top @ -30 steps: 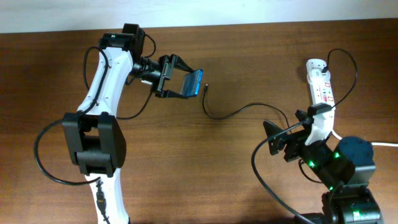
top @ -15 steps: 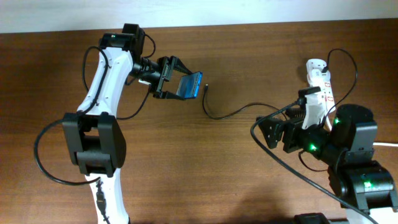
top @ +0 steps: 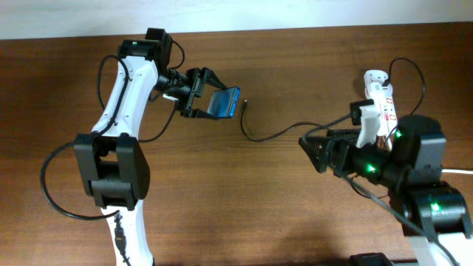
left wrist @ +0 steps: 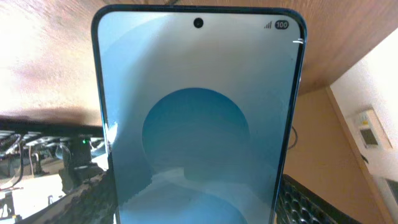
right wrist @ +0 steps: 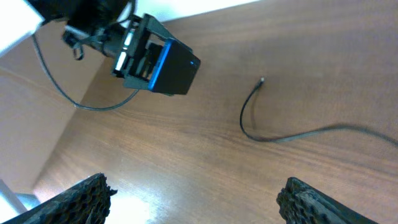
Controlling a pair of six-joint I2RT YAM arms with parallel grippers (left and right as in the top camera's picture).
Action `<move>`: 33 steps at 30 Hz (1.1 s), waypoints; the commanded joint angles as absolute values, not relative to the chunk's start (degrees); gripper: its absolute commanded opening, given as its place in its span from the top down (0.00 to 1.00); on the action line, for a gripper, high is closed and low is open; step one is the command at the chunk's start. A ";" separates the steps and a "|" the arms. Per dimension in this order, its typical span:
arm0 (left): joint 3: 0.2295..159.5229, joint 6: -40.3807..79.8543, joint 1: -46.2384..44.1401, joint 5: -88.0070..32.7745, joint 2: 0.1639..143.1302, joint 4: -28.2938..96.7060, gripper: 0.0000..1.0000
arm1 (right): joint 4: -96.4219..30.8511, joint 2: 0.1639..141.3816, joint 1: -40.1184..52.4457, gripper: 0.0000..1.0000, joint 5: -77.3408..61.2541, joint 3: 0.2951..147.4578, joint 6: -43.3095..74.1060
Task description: Plug charger to phone and switch on socket
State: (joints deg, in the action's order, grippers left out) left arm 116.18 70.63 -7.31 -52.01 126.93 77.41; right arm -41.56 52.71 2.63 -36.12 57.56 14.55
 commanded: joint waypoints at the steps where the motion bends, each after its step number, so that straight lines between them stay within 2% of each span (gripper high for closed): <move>1: 117.86 71.83 -7.25 -47.55 126.61 76.62 1.00 | -41.15 57.17 3.01 0.09 -37.36 59.22 18.98; 7: 118.02 71.79 -10.07 -33.50 126.50 76.16 1.00 | -36.42 66.24 3.18 0.11 -37.54 61.21 22.92; 10: 118.04 71.83 -12.43 -30.68 126.39 75.59 1.00 | -32.27 70.06 5.78 0.16 -37.71 61.21 24.82; 17: 118.04 73.78 -15.09 -30.59 126.30 75.11 1.00 | -24.18 80.16 16.34 0.24 -27.99 61.21 33.08; 19: 118.04 73.82 -15.38 -30.83 126.30 75.13 1.00 | -22.31 82.59 18.96 0.29 -24.53 61.21 36.42; 26: 118.04 73.97 -17.26 -30.83 126.30 75.31 1.00 | -16.84 87.00 24.40 0.43 -18.50 61.21 42.59; 30: 118.04 73.95 -17.26 -33.26 126.30 75.33 1.00 | -15.53 89.36 24.91 0.46 -17.50 61.21 46.00; 33: 118.04 73.97 -17.32 -33.26 126.30 75.96 1.00 | -13.74 90.45 24.91 0.58 -17.15 61.21 46.30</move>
